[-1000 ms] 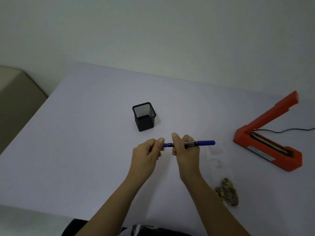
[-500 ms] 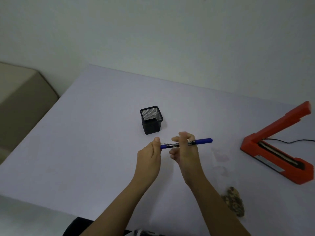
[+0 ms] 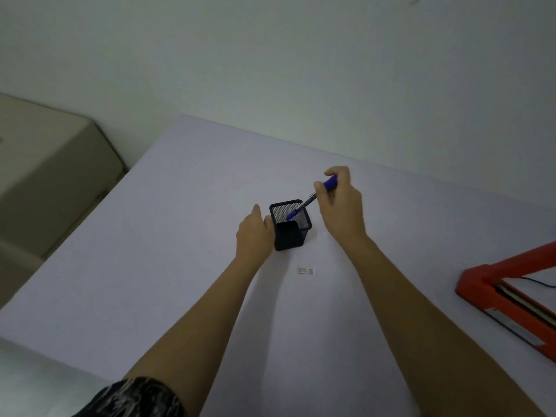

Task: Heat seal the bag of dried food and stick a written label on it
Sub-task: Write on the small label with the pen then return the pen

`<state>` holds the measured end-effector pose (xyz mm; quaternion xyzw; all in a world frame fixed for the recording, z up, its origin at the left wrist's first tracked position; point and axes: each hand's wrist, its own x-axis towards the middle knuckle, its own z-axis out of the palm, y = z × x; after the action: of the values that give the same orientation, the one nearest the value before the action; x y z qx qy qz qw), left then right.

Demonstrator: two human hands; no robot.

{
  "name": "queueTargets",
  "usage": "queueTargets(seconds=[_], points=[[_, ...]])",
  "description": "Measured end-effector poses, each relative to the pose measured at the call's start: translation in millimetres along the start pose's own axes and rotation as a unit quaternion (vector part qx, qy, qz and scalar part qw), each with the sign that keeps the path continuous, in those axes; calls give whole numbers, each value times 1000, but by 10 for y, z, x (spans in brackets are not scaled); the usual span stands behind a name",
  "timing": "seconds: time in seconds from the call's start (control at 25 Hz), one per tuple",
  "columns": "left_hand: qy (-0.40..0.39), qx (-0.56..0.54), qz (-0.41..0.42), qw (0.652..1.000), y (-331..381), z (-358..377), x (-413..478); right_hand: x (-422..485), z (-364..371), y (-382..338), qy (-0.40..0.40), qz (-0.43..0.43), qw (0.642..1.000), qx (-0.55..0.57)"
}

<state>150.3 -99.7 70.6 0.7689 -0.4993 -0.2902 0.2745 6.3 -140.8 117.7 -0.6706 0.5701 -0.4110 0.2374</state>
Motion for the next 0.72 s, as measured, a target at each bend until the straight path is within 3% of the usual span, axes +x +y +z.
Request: queueTargets(seconds=[0.16,0.28,0.4,0.48,0.6,0.72], points=[[-59,11,46,997,-196,244,166,142,490,275,-147,-9,984,-104],[-56,-13,58,997,-275,293,208,113,716,448,-198,-4,969,-147],[-44,-20,69,996,-299,326,218,120,833,585,-152,-47,955,-251],[-46,-31,82,995,-313,327,215,168,841,638,-148,-31,944,-292],[-32,-61,66,995,-285,296,193,235,756,675,-156,45,961,-225],[108,-113,50,987,-381,280,-2,55,500,834,-56,87,991,-84]])
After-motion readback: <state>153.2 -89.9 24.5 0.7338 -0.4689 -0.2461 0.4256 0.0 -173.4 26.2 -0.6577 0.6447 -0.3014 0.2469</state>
